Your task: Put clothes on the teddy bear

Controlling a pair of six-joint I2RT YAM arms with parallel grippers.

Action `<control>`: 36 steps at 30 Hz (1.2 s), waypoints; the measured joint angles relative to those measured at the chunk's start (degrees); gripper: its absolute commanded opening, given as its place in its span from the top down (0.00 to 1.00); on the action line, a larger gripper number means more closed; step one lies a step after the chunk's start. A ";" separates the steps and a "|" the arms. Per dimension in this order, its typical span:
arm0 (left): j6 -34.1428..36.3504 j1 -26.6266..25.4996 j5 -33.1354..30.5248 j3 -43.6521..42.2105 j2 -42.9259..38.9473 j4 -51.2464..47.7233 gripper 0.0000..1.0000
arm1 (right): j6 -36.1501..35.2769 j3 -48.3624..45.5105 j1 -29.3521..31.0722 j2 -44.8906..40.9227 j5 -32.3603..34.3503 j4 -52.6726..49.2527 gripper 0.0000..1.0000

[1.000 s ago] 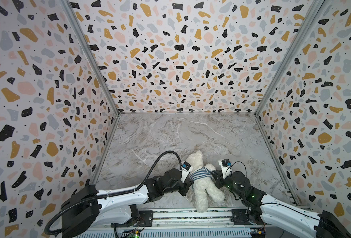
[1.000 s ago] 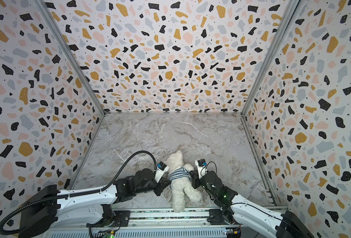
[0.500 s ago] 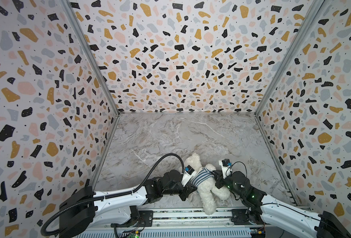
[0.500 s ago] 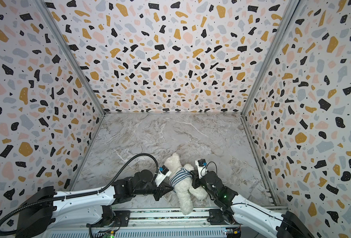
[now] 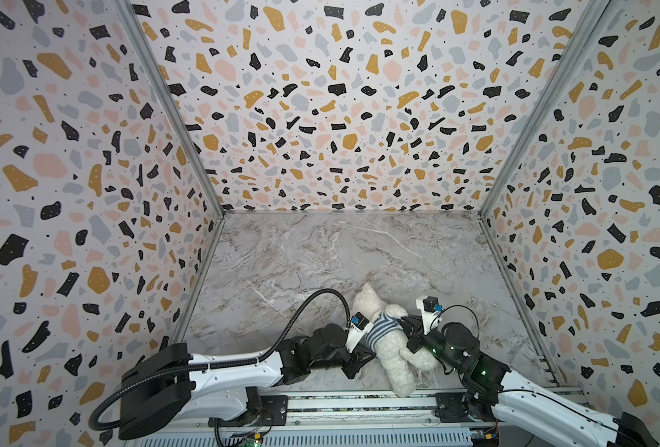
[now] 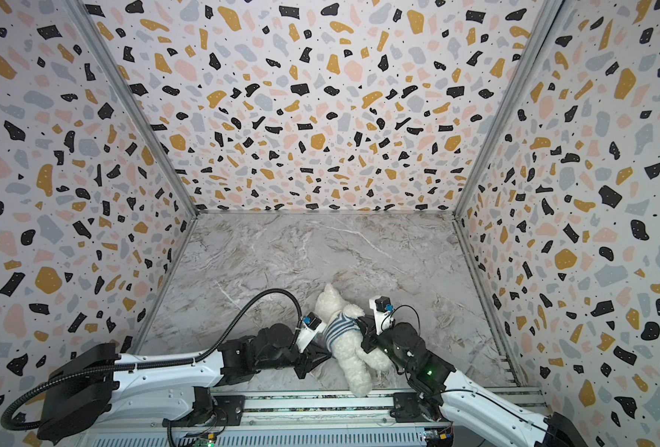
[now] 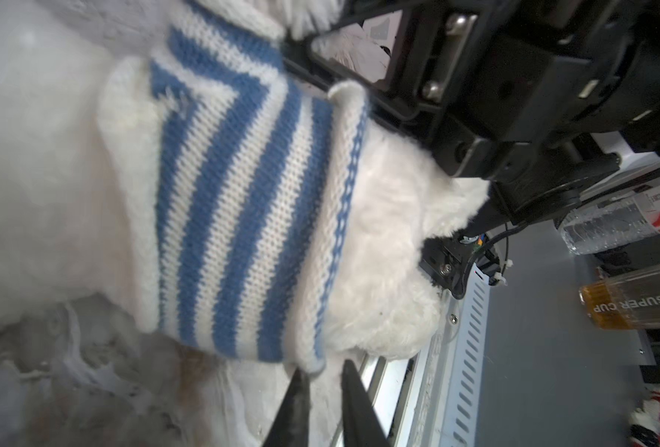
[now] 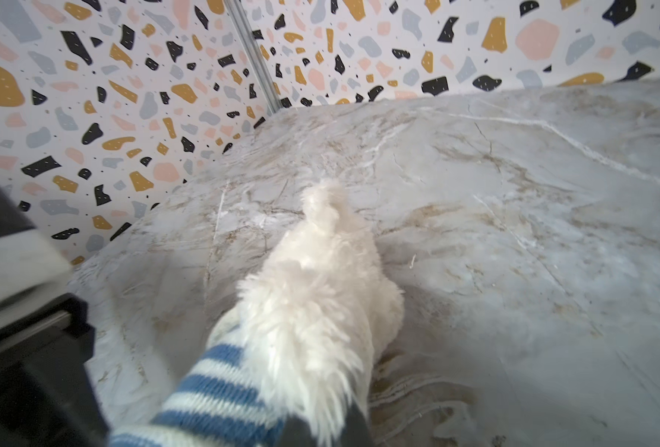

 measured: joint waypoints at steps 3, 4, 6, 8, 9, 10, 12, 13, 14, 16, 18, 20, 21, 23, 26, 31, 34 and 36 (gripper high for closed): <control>-1.38 1.86 -1.51 -0.15 1.14 4.15 0.74 | -2.10 4.44 1.46 -0.92 0.55 -3.23 1.00; -1.97 2.51 -1.90 -0.31 1.68 5.90 0.72 | -2.67 5.86 2.10 -0.61 1.03 -4.35 1.00; -3.39 3.54 -2.82 -0.87 2.80 9.60 0.66 | -3.74 8.92 3.85 0.94 2.75 -6.16 1.00; -4.74 4.13 -3.69 -1.81 3.21 12.22 0.61 | -4.39 11.67 6.27 4.11 4.74 -7.15 1.00; -5.27 4.24 -4.07 -2.51 3.08 13.03 0.60 | -4.72 12.94 7.72 6.64 5.90 -7.34 1.00; -5.77 4.28 -4.35 -3.21 2.80 13.29 0.59 | -4.87 14.10 8.96 9.51 6.86 -7.45 1.00; -6.64 4.31 -5.22 -4.92 1.55 12.74 0.59 | -5.09 16.26 11.08 16.35 8.85 -7.02 1.00; -6.93 4.31 -5.62 -5.77 0.63 12.13 0.59 | -5.20 16.96 11.58 19.61 9.51 -6.69 1.00; -7.28 4.31 -6.08 -6.71 -0.63 11.08 0.59 | -5.25 17.57 11.98 23.04 10.23 -6.25 0.99; -7.85 4.28 -7.23 -8.41 -3.91 8.50 0.58 | -5.25 18.36 12.17 28.57 11.06 -4.98 0.96; -8.50 4.33 -9.05 -9.55 -7.65 5.64 0.57 | -5.29 19.54 12.09 33.11 11.15 -3.08 0.93; -9.35 4.50 -11.52 -10.19 -11.78 2.12 0.57 | -5.40 21.03 11.67 36.61 10.40 -0.61 0.89; -9.68 4.59 -12.61 -10.25 -13.46 0.11 0.57 | -5.42 21.59 11.41 37.92 9.77 0.61 0.88; -10.56 4.63 -15.30 -10.21 -17.29 -4.61 0.56 | -5.25 22.40 10.23 40.63 7.63 3.58 0.85; -11.21 4.68 -18.67 -10.16 -22.73 -10.86 0.56 | -4.46 22.69 8.52 44.17 3.82 7.74 0.79; -11.21 4.68 -21.79 -8.00 -27.89 -18.14 0.55 | -2.08 22.64 7.23 45.86 -2.19 12.37 0.65; -10.16 4.70 -21.99 -4.11 -27.30 -20.92 0.54 | -1.38 22.60 7.13 42.27 -3.85 12.68 0.57; -9.05 4.70 -21.75 -1.18 -25.73 -21.29 0.54 | -1.18 22.47 7.13 38.47 -4.09 12.41 0.54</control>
